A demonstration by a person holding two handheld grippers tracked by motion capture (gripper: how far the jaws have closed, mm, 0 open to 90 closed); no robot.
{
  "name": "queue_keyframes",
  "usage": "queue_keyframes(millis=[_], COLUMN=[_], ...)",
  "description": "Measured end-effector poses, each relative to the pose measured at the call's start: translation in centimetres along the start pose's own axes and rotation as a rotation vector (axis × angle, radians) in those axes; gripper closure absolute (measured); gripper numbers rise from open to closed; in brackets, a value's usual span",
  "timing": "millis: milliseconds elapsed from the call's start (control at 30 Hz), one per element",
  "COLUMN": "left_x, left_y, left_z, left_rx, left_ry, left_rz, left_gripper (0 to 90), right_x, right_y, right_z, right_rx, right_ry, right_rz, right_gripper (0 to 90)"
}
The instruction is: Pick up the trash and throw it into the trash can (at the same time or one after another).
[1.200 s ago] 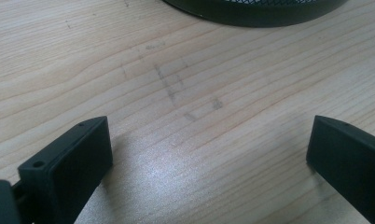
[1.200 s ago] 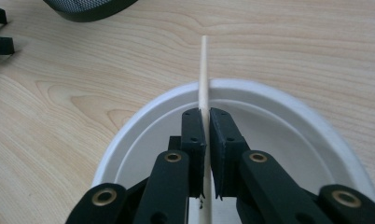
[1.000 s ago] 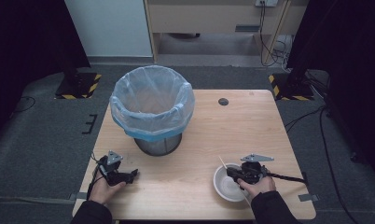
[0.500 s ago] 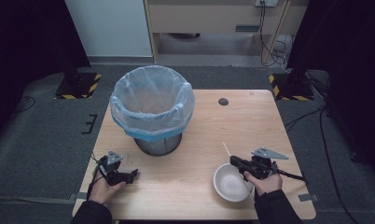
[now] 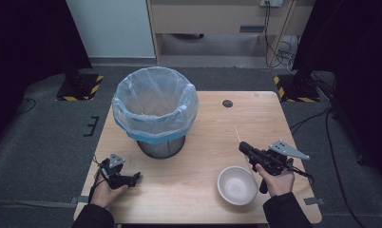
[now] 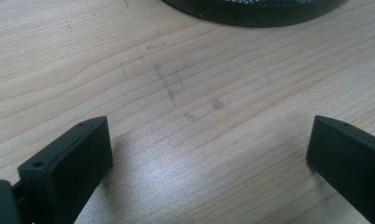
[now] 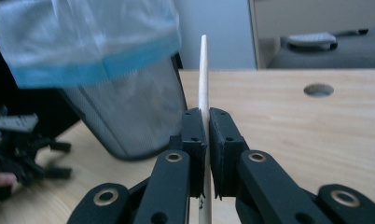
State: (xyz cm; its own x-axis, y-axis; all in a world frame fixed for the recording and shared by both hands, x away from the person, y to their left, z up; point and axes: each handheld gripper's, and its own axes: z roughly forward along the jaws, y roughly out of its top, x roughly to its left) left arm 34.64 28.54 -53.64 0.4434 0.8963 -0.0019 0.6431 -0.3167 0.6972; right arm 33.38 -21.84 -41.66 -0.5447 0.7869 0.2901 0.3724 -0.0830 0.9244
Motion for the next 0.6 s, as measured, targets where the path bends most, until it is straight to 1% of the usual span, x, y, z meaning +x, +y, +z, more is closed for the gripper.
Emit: queue_keyframes(millis=[67, 267, 433, 600], left_x=[0.0, 0.0, 0.0, 0.0], left_y=[0.0, 0.0, 0.0, 0.0], left_z=[0.0, 0.0, 0.0, 0.0], left_rx=[0.0, 0.0, 0.0, 0.0], left_ry=[0.0, 0.0, 0.0, -0.002], left_rz=[0.0, 0.0, 0.0, 0.001], left_gripper=[0.0, 0.0, 0.0, 0.0], right_x=[-0.1, -0.5, -0.6, -0.4], right_y=[0.6, 2.6, 4.7, 7.1], right_z=[-0.2, -0.9, -0.8, -0.7], right_rx=[-0.025, -0.108, -0.165, -0.229], right_ry=[-0.003, 0.004, 0.012, 0.022], right_rz=[-0.002, 0.019, 0.02, 0.014], right_gripper=[85.7, 85.7, 85.7, 85.7])
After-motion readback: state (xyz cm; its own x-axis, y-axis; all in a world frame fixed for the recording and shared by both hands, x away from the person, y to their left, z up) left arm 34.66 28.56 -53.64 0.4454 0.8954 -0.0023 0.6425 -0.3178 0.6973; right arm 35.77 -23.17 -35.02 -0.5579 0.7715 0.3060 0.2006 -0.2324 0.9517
